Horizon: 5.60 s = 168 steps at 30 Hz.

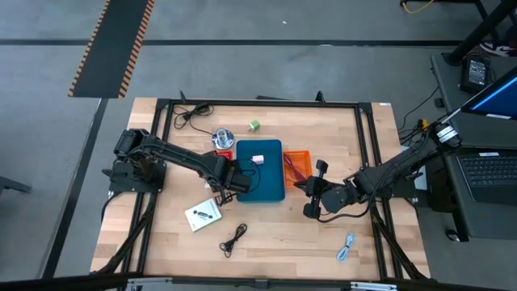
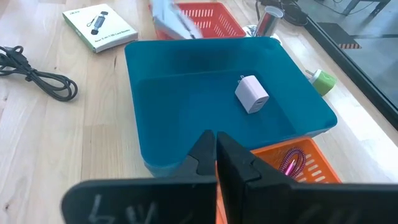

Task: Pick and place items into bin
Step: Put the black USB cable into the orange bin

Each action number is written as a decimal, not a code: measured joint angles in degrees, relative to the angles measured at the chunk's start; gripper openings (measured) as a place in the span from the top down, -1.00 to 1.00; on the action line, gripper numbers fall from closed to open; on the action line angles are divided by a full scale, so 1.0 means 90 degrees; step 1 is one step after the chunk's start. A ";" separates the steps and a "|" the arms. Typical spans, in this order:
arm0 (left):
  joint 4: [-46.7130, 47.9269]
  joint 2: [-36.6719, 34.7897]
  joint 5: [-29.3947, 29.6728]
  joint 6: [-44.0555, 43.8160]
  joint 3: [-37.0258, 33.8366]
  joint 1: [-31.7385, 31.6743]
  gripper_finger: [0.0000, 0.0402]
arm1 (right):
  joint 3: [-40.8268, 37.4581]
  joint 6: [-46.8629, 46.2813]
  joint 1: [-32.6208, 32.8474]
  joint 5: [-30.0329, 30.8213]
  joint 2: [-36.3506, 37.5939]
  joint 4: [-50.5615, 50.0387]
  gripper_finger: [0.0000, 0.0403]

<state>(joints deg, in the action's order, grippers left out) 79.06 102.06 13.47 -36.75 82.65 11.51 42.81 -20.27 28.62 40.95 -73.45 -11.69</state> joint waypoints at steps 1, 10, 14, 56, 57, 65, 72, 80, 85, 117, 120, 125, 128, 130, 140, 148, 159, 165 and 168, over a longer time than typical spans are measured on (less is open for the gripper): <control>-0.0042 0.0000 0.0011 0.0001 0.0000 0.0000 0.54 | 0.0000 0.0000 -0.0001 0.0000 0.0000 0.0001 1.00; -0.0102 0.0000 0.0360 0.0123 0.0000 0.0000 0.60 | 0.0000 -0.0009 0.0000 0.0000 0.0000 0.0000 1.00; -0.0099 0.0000 0.0217 0.0207 0.0000 0.0009 0.64 | 0.0000 -0.0019 -0.0001 0.0000 0.0000 0.0001 1.00; -0.7844 -0.3574 0.0867 0.3774 -0.4040 0.1502 0.98 | 0.0002 0.0463 0.0308 0.0125 0.0005 0.1066 1.00; -0.8085 -0.3642 0.0747 0.3833 -0.4176 0.1454 0.98 | -0.0001 0.0453 0.0308 0.0206 0.0005 0.1106 1.00; -1.0205 -0.3859 -0.0028 0.4007 -0.5267 0.1234 0.98 | -0.0526 0.0429 0.0304 0.0007 0.0002 0.1838 1.00; -1.0379 -0.3836 -0.0290 0.3261 -0.5374 0.1375 0.98 | -0.0532 0.0471 0.0307 -0.0401 0.0002 0.1848 1.00; -0.9481 -0.3313 -0.0102 0.2863 -0.4707 0.1964 0.99 | -0.0532 0.0493 0.0299 -0.0398 0.0002 0.1837 1.00; -0.8396 -0.2633 -0.0100 0.1922 -0.3784 0.2364 0.98 | -0.0532 0.0629 0.0296 -0.0388 0.0000 0.1830 1.00; -0.2625 0.0656 -0.0918 -0.4189 0.0787 0.2537 0.98 | -0.0532 0.1287 0.0291 -0.0100 0.0000 0.1374 1.00; -0.2617 0.0689 -0.0912 -0.4236 0.0787 0.2484 0.94 | -0.0532 0.1277 0.0291 -0.0100 0.0000 0.1361 1.00; -0.2605 0.0692 -0.0899 -0.4337 0.0784 0.2492 0.79 | -0.0532 0.1268 0.0291 -0.0102 -0.0002 0.1304 1.00; -0.2603 0.0692 -0.0896 -0.4362 0.0784 0.2539 0.68 | -0.0534 0.1265 0.0291 -0.0102 -0.0002 0.1251 1.00; -0.2603 0.0692 -0.0894 -0.4495 0.0784 0.2563 0.60 | -0.0532 0.1264 0.0291 -0.0102 -0.0002 0.1210 1.00; -0.2661 0.1108 -0.1011 -0.5068 0.0784 0.2647 0.25 | -0.0534 0.0945 0.0291 -0.0125 -0.0002 0.0948 1.00; -0.2768 0.1588 -0.0959 -0.5104 0.0784 0.2616 0.20 | -0.0534 0.0800 0.0291 -0.0125 -0.0002 0.0927 1.00; -0.2788 0.2111 -0.1417 -0.4819 0.0784 0.2613 0.25 | -0.0534 0.0606 0.0291 -0.0126 -0.0002 0.0850 1.00; -0.2791 0.2104 -0.1543 -0.4162 0.0784 0.2613 0.65 | -0.0534 0.0593 0.0291 -0.0126 -0.0002 0.0832 1.00; -0.2783 0.2098 -0.1695 -0.3884 0.0784 0.2613 0.85 | -0.0534 0.0579 0.0291 -0.0124 -0.0002 0.0833 1.00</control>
<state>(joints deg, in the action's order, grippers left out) 54.02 120.95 -1.78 -71.71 89.71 35.03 38.00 -15.06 31.24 39.83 -73.47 -4.19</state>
